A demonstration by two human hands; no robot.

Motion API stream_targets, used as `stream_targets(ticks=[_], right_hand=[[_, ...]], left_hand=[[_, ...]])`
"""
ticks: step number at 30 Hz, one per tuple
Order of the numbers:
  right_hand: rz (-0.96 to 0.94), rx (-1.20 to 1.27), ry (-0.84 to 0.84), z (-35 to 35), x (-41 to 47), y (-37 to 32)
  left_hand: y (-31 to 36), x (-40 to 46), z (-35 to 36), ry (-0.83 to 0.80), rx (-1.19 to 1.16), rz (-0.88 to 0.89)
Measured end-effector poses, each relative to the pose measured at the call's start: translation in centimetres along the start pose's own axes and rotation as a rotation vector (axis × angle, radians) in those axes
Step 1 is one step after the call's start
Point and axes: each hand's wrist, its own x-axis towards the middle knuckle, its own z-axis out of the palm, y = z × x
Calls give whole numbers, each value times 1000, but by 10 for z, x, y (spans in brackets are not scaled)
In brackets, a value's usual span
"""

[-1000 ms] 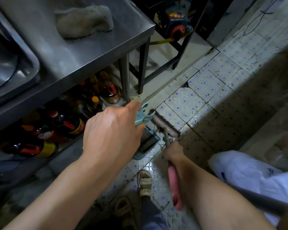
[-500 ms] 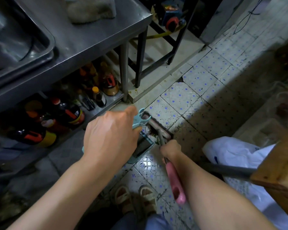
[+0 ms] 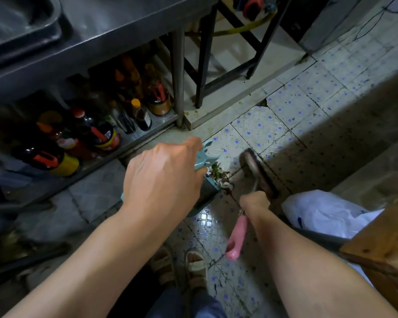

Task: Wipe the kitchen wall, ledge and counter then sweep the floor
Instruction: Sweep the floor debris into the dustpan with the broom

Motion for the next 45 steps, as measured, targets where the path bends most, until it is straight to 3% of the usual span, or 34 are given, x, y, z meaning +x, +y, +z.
stream_targets(ticks=[21, 32, 38, 45], right_hand=[[-63, -26, -200, 53, -96, 33], [-49, 91, -155, 49, -133, 68], [7, 99, -75, 36, -124, 84], [34, 68, -91, 48, -111, 96]], left_hand=[[-31, -69, -14, -19, -15, -56], [-39, -119, -23, 6, -30, -34], [-38, -135, -10, -13, -35, -14], [-39, -143, 2, -39, -21, -41]])
